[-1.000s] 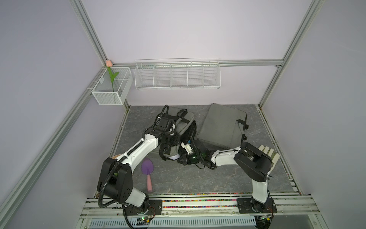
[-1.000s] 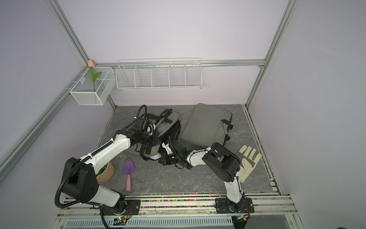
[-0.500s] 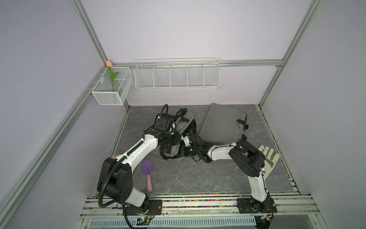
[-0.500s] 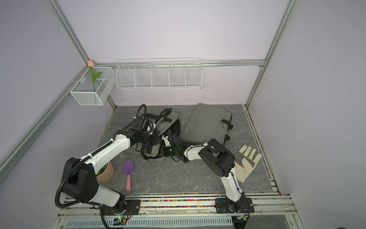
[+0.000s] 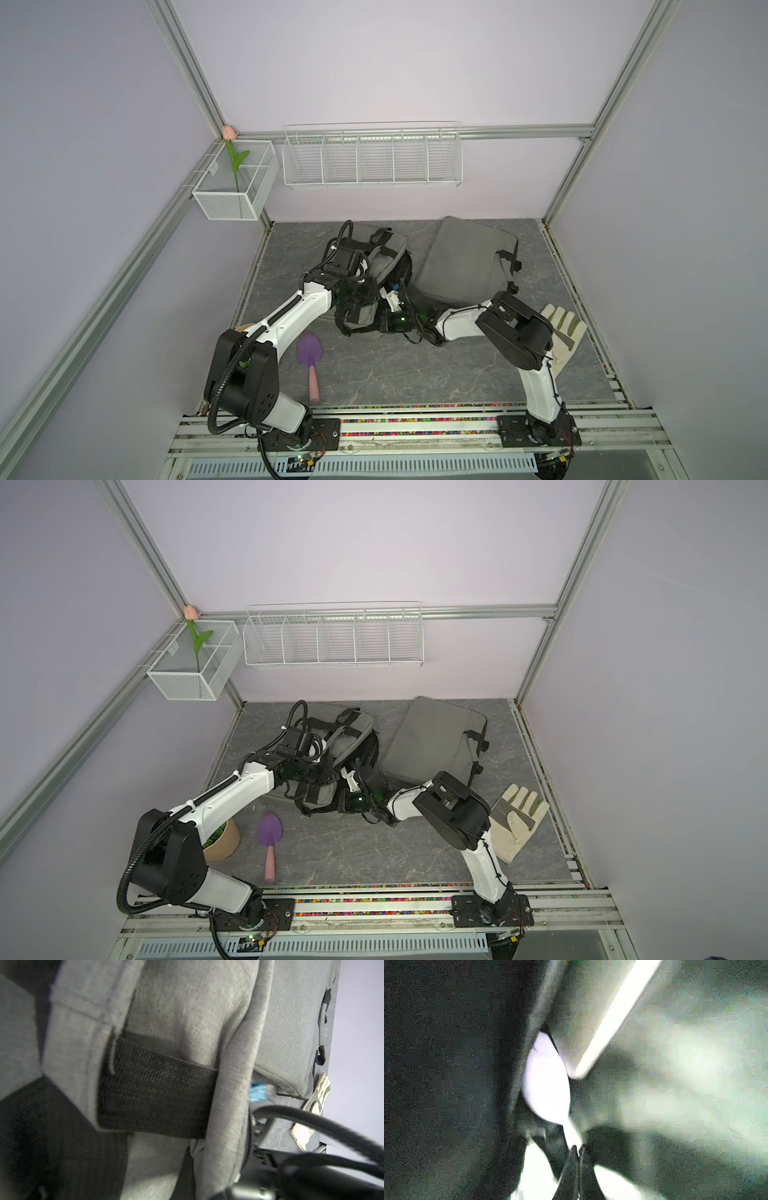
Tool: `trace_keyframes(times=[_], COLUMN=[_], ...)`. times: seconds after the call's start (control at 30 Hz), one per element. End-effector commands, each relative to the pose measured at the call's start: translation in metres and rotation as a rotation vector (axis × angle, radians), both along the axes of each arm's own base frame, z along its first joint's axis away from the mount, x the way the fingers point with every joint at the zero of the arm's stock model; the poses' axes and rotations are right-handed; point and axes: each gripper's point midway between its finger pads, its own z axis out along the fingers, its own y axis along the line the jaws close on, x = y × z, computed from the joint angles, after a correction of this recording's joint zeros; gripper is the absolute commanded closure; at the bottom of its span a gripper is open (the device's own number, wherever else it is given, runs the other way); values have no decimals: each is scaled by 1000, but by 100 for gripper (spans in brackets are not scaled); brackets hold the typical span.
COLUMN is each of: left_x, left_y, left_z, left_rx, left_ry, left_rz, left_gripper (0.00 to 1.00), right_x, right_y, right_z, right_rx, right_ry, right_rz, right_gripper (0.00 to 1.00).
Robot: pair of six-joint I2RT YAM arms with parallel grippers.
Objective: Put the mouse into the laptop bag
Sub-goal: Close the zippered laptop bag at the center of the board, then adjust the zippered laptop bag at the center of the board.
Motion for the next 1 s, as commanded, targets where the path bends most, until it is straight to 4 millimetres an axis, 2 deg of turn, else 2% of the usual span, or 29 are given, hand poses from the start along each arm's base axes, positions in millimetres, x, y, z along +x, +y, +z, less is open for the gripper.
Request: trace_keyframes(times=[0.0,0.03,0.07,0.1,0.17,0.2,0.33,0.37,0.4,0.47,0.53,0.57,0.67,0.83,0.97], left_x=[5,5,5,5,6,7,19,24,31,44,56,62,78,104,121], left_y=[-15,-16,-18,-20,-25,-27,-36,-37,-39,-44,-50,-53,-62,-74,-74], left_z=[14,18,22,27,42,51,80,81,79,65,45,34,9,-12,-29], left_rx=[-53,-59,-64,-70,-83,-87,-109,-107,-97,-79,-49,-28,1,9,60], left_ry=[-24,-26,-31,-36,-58,-72,-157,-168,-169,-152,-121,-107,-78,-69,-64], left_rz=[-33,-37,-44,-50,-64,-72,-85,-82,-80,-74,-74,-74,-80,-73,-48], left_gripper=[100,100,91,80,49,42,39,39,44,61,84,89,93,93,94], right_x=[15,18,21,26,38,46,80,90,100,120,141,151,179,224,247], right_y=[-40,-53,-65,-78,-99,-109,-130,-130,-130,-130,-134,-135,-142,-159,-152], right_z=[39,43,47,47,50,51,56,58,57,55,47,45,36,24,7], right_rx=[-64,-109,-153,-201,-276,-310,-418,-439,-467,-508,-574,-601,-647,-597,-627], right_ry=[-111,-124,-142,-152,-157,-154,-189,-199,-201,-214,-213,-216,-243,-244,-271], right_rz=[-67,-89,-105,-123,-154,-173,-207,-201,-200,-208,-229,-229,-238,-282,-193], right_gripper=[90,90,90,90,89,88,83,82,82,82,82,82,77,72,61])
